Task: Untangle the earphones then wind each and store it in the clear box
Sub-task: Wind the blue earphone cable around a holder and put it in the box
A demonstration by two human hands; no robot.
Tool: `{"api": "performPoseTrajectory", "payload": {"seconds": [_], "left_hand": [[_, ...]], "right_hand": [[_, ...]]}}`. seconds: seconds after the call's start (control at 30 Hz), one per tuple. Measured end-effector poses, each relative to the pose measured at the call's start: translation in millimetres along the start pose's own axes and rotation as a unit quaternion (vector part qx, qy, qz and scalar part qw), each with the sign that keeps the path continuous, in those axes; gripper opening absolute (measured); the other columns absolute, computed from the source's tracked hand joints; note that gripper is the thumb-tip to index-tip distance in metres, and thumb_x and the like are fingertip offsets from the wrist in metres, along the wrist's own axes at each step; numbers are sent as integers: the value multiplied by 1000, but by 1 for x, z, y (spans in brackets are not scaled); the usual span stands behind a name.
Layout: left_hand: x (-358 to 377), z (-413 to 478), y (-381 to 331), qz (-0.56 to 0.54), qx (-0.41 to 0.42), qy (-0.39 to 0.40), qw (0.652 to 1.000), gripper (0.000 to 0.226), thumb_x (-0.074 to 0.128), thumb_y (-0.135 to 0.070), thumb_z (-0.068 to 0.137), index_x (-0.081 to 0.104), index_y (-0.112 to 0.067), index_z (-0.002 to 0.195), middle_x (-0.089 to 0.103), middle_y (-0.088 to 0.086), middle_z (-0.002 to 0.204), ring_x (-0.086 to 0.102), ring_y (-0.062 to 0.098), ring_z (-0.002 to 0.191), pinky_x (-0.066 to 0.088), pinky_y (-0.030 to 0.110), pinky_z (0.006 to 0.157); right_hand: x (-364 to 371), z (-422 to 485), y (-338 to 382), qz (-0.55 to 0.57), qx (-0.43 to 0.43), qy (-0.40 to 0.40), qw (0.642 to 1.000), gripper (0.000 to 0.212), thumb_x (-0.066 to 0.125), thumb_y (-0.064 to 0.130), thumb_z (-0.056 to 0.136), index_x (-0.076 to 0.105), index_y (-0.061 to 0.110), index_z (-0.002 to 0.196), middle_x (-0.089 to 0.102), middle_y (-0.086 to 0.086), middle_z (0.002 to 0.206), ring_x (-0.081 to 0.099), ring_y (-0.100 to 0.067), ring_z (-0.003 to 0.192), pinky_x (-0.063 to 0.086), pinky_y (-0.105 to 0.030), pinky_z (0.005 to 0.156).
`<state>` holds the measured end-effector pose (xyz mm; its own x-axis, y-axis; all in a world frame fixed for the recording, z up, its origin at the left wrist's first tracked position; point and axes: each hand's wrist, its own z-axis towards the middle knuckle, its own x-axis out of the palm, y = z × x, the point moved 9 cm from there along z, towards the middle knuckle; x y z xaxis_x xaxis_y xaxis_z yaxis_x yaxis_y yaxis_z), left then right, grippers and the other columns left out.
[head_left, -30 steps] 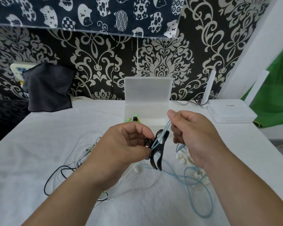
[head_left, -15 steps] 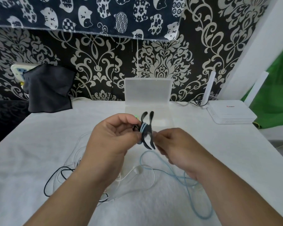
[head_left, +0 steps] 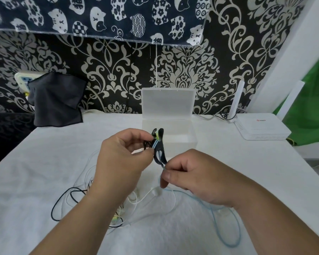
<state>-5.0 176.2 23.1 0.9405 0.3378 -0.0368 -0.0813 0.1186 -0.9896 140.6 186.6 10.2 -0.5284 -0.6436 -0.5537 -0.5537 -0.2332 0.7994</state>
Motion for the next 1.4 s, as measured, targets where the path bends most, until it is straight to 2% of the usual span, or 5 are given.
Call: {"api": "performPoseTrajectory", "payload": {"seconds": [0.5, 0.67, 0.93, 1.1, 1.4], "left_hand": [[-2, -2, -11, 136, 60, -25, 989, 32, 75, 3, 75, 71, -29, 78, 68, -17, 68, 59, 3, 63, 47, 14, 61], [24, -14, -29, 265, 176, 60, 946, 38, 75, 3, 72, 69, -33, 85, 66, -17, 82, 64, 6, 80, 48, 11, 71], [37, -20, -28, 265, 210, 142, 930, 49, 64, 4, 81, 64, -37, 108, 54, -13, 95, 61, 10, 88, 46, 11, 74], [50, -30, -21, 307, 216, 216, 901, 35, 65, -1, 88, 76, -32, 99, 49, -12, 93, 53, -7, 70, 33, 3, 59], [20, -13, -32, 308, 231, 79, 920, 37, 66, 9, 81, 76, -24, 95, 49, -14, 92, 55, 4, 81, 37, 4, 63]], "right_hand": [[-26, -7, 9, -77, -29, -73, 994, 20, 60, 34, 96, 75, 25, 87, 41, 10, 47, 37, -5, 46, 30, -20, 51], [-45, -10, 17, -88, -62, -162, 981, 22, 66, 27, 92, 72, 12, 77, 43, 8, 50, 37, -7, 46, 30, -19, 46], [-80, -19, 1, -73, -38, -295, 952, 15, 77, 32, 82, 71, 26, 69, 59, 12, 56, 48, -4, 49, 37, -20, 51], [-79, -18, -1, -78, -28, -282, 956, 14, 80, 29, 80, 71, 25, 70, 54, 15, 51, 47, -4, 46, 34, -17, 49], [-123, -38, -34, -169, 62, -407, 896, 22, 69, 16, 86, 65, 29, 68, 61, 10, 65, 53, -5, 58, 34, -25, 55]]}}
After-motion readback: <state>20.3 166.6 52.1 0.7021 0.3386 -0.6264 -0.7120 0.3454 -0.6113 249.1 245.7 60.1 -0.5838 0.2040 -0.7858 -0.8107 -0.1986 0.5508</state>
